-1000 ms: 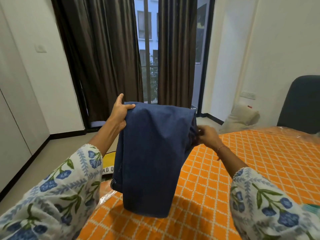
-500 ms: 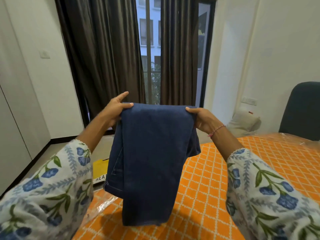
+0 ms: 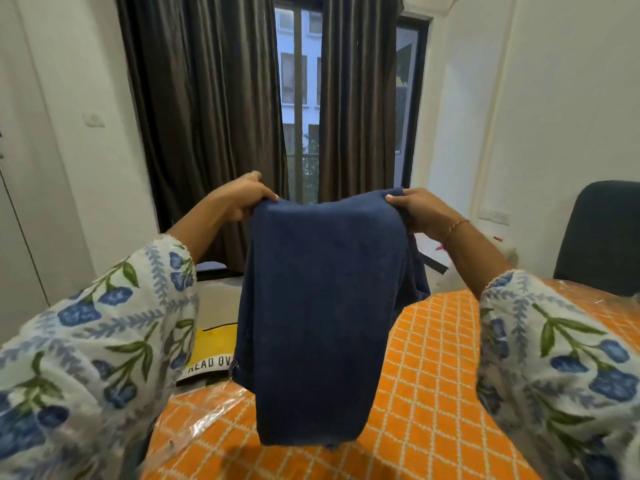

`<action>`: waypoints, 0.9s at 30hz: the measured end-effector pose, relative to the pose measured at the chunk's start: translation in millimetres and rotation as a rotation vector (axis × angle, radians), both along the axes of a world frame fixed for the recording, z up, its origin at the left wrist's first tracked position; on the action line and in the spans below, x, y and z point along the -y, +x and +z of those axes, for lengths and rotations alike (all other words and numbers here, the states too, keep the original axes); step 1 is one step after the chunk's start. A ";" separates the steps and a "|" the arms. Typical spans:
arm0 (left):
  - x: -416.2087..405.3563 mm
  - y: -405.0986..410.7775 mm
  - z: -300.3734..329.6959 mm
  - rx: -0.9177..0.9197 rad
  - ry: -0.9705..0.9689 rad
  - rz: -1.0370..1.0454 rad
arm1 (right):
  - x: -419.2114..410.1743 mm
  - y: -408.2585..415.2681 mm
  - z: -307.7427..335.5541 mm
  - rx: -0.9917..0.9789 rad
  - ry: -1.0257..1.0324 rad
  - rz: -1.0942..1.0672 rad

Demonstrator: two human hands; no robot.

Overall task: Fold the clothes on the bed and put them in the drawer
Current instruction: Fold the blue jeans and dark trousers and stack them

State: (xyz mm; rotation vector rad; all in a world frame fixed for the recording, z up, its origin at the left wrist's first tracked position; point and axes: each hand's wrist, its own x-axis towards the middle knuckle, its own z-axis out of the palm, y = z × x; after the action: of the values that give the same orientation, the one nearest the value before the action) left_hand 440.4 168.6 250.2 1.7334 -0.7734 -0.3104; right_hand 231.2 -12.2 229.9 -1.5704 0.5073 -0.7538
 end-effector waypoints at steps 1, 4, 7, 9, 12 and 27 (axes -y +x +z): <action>0.0 -0.2 -3.1 0.006 -0.020 -0.014 | 1.0 -3.2 0.8 -0.001 -0.012 -0.010; -2.2 -8.2 -16.5 -0.228 -0.330 -0.159 | 3.5 -10.7 -11.5 0.140 0.174 0.019; 8.4 -17.8 -29.1 -0.156 -0.104 -0.120 | 7.2 -18.1 -15.0 -0.085 0.236 0.012; 14.2 -19.5 -30.0 -0.200 -0.053 -0.034 | 12.7 -22.7 -16.7 -0.143 0.295 -0.007; 15.9 -25.6 -32.2 -0.364 -0.225 -0.129 | 11.4 -23.3 -27.4 0.080 0.414 0.020; 15.6 -28.8 -36.9 0.117 0.086 -0.181 | 13.7 -8.8 -31.0 0.050 0.029 -0.553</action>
State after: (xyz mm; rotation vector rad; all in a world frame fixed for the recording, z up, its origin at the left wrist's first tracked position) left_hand 411.6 153.0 213.3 1.7771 -1.0176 -0.3719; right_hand 222.3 -25.9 198.9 -1.3886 0.9293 -1.1915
